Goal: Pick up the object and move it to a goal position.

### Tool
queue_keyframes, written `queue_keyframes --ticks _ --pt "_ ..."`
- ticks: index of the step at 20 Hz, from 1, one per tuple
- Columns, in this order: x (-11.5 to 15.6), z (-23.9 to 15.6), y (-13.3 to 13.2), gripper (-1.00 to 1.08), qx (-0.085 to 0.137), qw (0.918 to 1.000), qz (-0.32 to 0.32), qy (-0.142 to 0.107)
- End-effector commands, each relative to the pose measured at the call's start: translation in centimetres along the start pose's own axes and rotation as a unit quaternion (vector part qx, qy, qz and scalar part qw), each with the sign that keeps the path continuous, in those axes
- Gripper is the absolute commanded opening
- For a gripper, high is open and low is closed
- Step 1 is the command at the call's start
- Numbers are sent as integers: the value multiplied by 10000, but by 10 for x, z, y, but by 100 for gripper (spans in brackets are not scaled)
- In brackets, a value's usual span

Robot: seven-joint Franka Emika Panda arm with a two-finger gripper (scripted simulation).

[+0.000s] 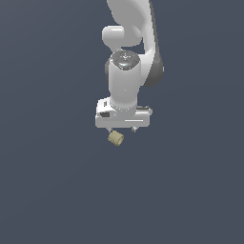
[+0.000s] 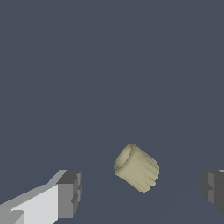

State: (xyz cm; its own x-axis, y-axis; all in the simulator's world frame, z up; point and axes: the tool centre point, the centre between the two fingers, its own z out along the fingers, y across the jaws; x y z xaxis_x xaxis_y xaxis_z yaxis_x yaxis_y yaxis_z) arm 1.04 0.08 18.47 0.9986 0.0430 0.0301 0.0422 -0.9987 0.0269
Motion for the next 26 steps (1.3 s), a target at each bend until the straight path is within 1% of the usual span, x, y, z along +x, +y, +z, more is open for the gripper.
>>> queue_keyframes --ticks 1,10,14,20,26 --pt "0 0 0 100 0 10000 0 0" --pt "-3 -1 -8 100 -1 9996 -296 2" --pt "-2 -1 -8 100 -2 9996 -296 2" --pt "-6 6 -5 100 18 10000 -47 -12" --pt "-13 22 -1 100 54 9987 496 -42"
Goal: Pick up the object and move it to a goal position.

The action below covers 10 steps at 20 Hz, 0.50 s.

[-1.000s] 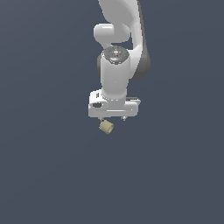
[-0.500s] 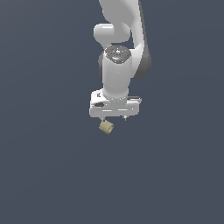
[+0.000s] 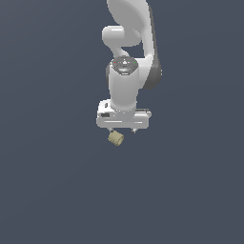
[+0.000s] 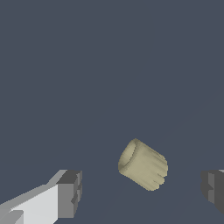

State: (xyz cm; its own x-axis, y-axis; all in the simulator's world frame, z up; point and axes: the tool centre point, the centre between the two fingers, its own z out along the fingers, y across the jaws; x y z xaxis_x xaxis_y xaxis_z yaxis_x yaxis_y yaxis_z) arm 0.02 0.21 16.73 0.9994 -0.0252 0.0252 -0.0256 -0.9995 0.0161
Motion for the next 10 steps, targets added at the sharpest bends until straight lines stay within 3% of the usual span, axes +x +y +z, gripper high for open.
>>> queue_keyframes --ticks 1,5,10 --pt "-4 8 3 100 16 9996 275 -17" --pt "-12 24 9 100 41 9964 844 -48" --pt "-24 45 18 100 57 9863 1648 -91"
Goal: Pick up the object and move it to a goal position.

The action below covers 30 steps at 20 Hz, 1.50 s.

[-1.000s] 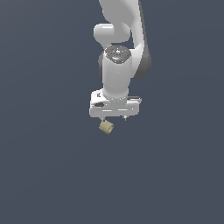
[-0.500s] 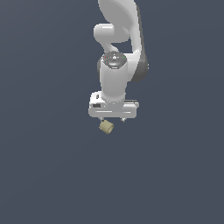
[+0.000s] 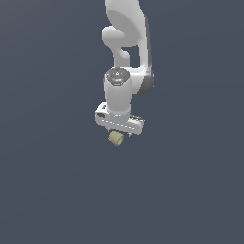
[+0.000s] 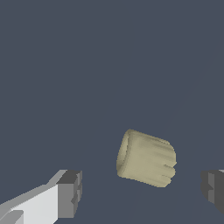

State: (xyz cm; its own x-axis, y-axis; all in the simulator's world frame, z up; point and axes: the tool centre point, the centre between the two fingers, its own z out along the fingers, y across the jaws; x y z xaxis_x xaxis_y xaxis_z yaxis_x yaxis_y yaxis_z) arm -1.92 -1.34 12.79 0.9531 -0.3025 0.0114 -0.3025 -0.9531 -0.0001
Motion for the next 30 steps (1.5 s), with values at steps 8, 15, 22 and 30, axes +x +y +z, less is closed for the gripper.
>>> queue_keyframes --ticks 8,15,22,30 --pt "-13 29 19 100 -1 9934 1148 -46" --pt "-17 37 25 100 -8 9889 1483 -56" --pt "-17 42 25 100 -9 9890 1476 -58" --pt "-19 77 25 100 -10 9887 1496 -57"
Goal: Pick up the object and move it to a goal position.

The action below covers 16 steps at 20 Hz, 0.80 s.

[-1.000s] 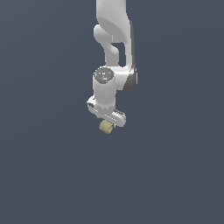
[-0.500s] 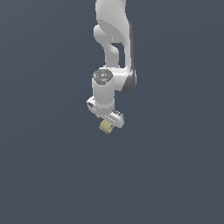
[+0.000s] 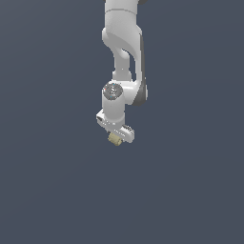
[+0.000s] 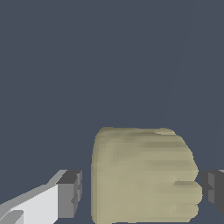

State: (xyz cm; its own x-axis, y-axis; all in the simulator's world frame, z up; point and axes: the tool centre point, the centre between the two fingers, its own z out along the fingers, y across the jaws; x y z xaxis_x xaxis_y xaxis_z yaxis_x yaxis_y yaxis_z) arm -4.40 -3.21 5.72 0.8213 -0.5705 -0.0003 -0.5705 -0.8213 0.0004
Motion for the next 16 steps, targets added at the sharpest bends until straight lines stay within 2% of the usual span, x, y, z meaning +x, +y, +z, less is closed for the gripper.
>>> queue_keyframes --ticks 1,6,7,16 --pt "0 10 0 100 1 10000 6 2" --pt "1 17 0 100 2 10000 8 2" --pt "1 17 0 -100 2 10000 8 2" --pt "1 17 0 -100 2 10000 8 2"
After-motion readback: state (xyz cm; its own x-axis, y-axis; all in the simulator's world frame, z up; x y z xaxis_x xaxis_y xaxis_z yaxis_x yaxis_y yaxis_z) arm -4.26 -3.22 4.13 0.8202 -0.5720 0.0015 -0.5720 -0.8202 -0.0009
